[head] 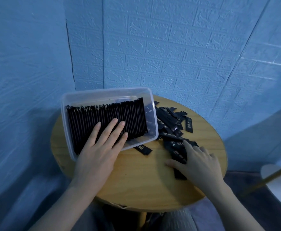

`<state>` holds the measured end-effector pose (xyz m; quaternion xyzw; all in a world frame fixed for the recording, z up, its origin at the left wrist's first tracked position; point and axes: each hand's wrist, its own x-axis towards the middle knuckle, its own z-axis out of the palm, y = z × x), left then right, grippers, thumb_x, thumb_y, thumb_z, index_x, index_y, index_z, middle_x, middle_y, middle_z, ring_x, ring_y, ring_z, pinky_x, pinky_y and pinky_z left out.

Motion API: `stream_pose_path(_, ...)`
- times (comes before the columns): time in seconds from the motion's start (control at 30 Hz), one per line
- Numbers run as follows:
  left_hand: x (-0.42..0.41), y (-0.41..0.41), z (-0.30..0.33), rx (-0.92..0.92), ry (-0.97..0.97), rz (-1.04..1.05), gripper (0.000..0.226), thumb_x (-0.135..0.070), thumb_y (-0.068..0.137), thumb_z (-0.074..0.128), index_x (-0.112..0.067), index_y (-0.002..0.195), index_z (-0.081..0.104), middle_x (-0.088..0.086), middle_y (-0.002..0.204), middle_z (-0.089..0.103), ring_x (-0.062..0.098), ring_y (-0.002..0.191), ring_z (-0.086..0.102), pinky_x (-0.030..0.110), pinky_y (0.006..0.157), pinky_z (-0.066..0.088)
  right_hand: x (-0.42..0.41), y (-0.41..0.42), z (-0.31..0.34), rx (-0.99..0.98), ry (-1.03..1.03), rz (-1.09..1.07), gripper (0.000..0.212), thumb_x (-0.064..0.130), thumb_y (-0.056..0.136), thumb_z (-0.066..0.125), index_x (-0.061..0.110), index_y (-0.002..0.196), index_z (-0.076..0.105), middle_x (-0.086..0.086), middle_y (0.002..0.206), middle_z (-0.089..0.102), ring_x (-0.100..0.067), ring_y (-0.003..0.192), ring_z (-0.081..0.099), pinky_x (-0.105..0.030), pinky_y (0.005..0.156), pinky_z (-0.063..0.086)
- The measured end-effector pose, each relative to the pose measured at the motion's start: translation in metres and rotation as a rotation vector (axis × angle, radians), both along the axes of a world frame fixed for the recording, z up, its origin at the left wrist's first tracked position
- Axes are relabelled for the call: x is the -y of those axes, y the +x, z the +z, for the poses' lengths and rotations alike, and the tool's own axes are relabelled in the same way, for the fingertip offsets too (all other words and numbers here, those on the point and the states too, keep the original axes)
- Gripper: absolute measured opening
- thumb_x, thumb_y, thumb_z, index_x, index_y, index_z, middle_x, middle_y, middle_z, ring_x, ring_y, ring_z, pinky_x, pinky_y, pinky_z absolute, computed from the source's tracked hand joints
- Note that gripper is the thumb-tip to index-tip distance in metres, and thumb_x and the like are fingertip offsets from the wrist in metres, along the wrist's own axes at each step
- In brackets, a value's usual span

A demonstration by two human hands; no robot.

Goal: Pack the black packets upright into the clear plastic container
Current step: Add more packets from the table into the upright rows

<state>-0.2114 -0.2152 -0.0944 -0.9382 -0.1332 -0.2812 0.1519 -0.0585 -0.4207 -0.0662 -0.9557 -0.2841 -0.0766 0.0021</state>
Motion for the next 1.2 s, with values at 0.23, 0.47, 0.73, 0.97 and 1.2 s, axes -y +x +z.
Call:
stream_pose_path(0.23, -0.001, -0.001, 0.0, 0.004, -0.004, 0.007, 0.073, 0.01, 0.068, 0.067, -0.009, 0.138, 0.052, 0.015, 0.154, 0.036, 0.032, 0.145, 0.028, 0.06, 0.112, 0.028, 0.009, 0.015, -0.011, -0.097, 0.274, 0.158, 0.055, 0.033, 0.096, 0.054, 0.024, 0.146, 0.034, 0.006, 0.129, 0.053, -0.015, 0.121, 0.043, -0.03, 0.092, 0.04)
stream_pose_path(0.47, 0.0, -0.001, 0.001, 0.005, -0.008, 0.014, 0.075, 0.013, 0.066, 0.065, -0.008, 0.137, 0.053, 0.015, 0.153, 0.037, 0.032, 0.145, 0.03, 0.061, 0.111, 0.03, 0.024, 0.026, -0.029, -0.14, 0.424, 0.276, 0.059, 0.015, 0.082, 0.071, 0.023, 0.136, 0.05, 0.006, 0.105, 0.051, -0.018, 0.103, 0.046, -0.028, 0.084, 0.033)
stream_pose_path(0.73, 0.0, 0.0, 0.002, -0.012, -0.033, 0.051, 0.08, 0.012, 0.06, 0.072, -0.009, 0.135, 0.054, 0.015, 0.153, 0.037, 0.033, 0.144, 0.029, 0.061, 0.111, 0.028, 0.022, 0.028, -0.024, -0.227, 0.463, 0.331, 0.067, 0.011, 0.081, 0.069, 0.029, 0.139, 0.042, 0.014, 0.115, 0.048, -0.008, 0.109, 0.045, -0.018, 0.088, 0.03)
stream_pose_path(0.97, 0.0, -0.001, 0.002, 0.001, -0.057, 0.072, 0.082, 0.013, 0.058, 0.073, -0.007, 0.135, 0.053, 0.016, 0.152, 0.039, 0.034, 0.144, 0.03, 0.061, 0.111, 0.027, 0.011, 0.038, -0.013, -0.299, 0.611, 0.38, 0.054, 0.001, 0.085, 0.063, 0.042, 0.118, 0.048, 0.019, 0.097, 0.058, 0.006, 0.074, 0.056, -0.009, 0.061, 0.041)
stream_pose_path(1.2, -0.002, 0.001, 0.0, 0.005, -0.05, 0.066, 0.084, 0.014, 0.057, 0.071, -0.008, 0.135, 0.051, 0.016, 0.152, 0.038, 0.034, 0.143, 0.03, 0.06, 0.111, 0.024, -0.048, 0.08, 0.036, -0.332, 1.007, 0.261, 0.038, 0.001, 0.09, 0.051, 0.022, 0.122, 0.057, 0.0, 0.105, 0.067, -0.02, 0.093, 0.063, -0.03, 0.075, 0.052)
